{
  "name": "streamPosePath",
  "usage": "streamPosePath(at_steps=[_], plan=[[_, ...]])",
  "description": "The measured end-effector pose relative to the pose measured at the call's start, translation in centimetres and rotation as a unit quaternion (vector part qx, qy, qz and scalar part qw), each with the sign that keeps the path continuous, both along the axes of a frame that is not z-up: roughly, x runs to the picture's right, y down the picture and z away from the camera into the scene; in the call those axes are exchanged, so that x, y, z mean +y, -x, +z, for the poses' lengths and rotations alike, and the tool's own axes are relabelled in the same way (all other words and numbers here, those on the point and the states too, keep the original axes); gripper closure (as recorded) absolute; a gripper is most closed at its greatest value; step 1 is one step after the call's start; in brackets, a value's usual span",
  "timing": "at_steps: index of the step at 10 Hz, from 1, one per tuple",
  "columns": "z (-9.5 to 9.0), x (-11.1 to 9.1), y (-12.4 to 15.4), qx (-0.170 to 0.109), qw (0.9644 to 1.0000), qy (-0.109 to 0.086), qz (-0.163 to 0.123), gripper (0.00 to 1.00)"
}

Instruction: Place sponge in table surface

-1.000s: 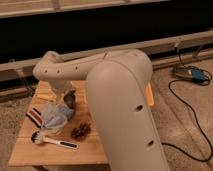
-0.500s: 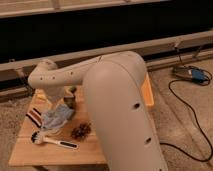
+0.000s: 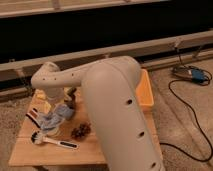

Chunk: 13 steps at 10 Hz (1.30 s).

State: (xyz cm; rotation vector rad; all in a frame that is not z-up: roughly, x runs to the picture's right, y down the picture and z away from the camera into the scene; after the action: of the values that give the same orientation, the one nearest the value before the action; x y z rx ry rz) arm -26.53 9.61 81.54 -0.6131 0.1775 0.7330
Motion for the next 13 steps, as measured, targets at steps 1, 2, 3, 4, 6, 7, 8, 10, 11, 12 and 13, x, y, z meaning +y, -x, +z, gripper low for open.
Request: streamPosePath(at_steps=[1, 2, 3, 4, 6, 7, 8, 10, 11, 12, 13], plan=[[0.1, 0.6, 0.3, -0.002, 1.0000, 0.006, -0.003, 0.20], [0.0, 0.6, 0.5, -0.004, 1.0000, 0.006, -0.003, 0.20], [0.3, 0.9, 0.4, -0.004, 0.9999, 0.011, -0.001, 0.20], [0.6, 1.4, 0.4, -0.005, 0.9999, 0.016, -0.001, 0.20], [0.2, 1.2, 0.9, -0.009, 0.9998, 0.016, -0.001, 0.20], [0.1, 1.0, 1.0, -0.009, 0.9999, 0.014, 0.000, 0.20], [0.3, 1.3, 0.3, -0.003, 0.9998, 0.016, -0.006, 0.20], [0.0, 0.9, 0.4, -0.006, 0.9999, 0.011, -0.003, 0.20], [-0.4, 0.4, 0.7, -0.012, 0.9999, 0.001, 0.000, 0.20], [-1.0, -0.6, 0.4, -0.014, 0.9998, -0.014, 0.000, 0.20], [-2.1, -1.6, 0.4, -0.020, 0.9994, -0.026, 0.003, 0.20]])
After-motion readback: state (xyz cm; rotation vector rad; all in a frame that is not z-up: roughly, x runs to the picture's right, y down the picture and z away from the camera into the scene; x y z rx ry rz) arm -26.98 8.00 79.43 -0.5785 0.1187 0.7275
